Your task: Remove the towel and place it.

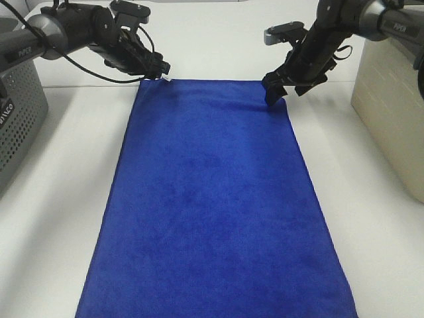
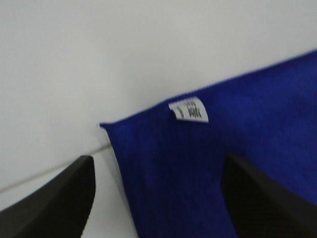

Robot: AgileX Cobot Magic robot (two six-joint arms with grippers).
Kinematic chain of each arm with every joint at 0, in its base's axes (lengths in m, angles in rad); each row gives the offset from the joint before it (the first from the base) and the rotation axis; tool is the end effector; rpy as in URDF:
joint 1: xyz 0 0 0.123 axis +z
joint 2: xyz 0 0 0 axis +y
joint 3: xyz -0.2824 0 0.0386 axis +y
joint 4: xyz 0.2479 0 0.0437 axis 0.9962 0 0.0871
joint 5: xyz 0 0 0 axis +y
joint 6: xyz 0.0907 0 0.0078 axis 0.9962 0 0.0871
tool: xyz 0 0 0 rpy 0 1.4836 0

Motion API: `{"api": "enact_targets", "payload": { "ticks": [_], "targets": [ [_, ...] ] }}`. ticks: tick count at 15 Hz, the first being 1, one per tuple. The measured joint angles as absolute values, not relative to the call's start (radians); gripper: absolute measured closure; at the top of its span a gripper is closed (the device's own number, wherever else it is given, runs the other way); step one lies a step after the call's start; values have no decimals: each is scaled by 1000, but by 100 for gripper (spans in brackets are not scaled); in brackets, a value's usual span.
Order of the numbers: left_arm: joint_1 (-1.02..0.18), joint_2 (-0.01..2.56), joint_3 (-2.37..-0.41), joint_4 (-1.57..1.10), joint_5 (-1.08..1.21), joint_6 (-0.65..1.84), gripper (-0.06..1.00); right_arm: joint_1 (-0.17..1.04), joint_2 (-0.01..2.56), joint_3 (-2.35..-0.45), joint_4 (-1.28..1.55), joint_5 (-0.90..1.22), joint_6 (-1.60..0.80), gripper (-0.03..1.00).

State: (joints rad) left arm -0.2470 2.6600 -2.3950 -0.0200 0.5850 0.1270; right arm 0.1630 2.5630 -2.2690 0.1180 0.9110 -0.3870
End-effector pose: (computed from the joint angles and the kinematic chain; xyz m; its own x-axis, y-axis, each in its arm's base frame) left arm 0.5666 -0.1439 0.1339 -0.6381 0.2744 -0.7194 0.3244 0.9432 0.0720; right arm 0.5387 0.0972 0.1337 -0.7798 -0.4404 -0.4449 -0.4661 0.8829 -0.0569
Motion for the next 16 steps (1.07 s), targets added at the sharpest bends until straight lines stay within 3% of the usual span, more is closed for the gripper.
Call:
{"api": "enact_targets", "payload": {
  "ticks": [7,12,16],
  "targets": [
    [-247,2458,-2395,-39,1096,55,28,163,2315,-2269,131,1119,-213,17],
    [-229,2305,-2395,34,1206,-43,28,114,2141,-2269,132,1206,-108,16],
    [-107,2218,-2395,54,1210,-90,28,33,2023,-2269,101,1216,-94,16]
  ]
}}
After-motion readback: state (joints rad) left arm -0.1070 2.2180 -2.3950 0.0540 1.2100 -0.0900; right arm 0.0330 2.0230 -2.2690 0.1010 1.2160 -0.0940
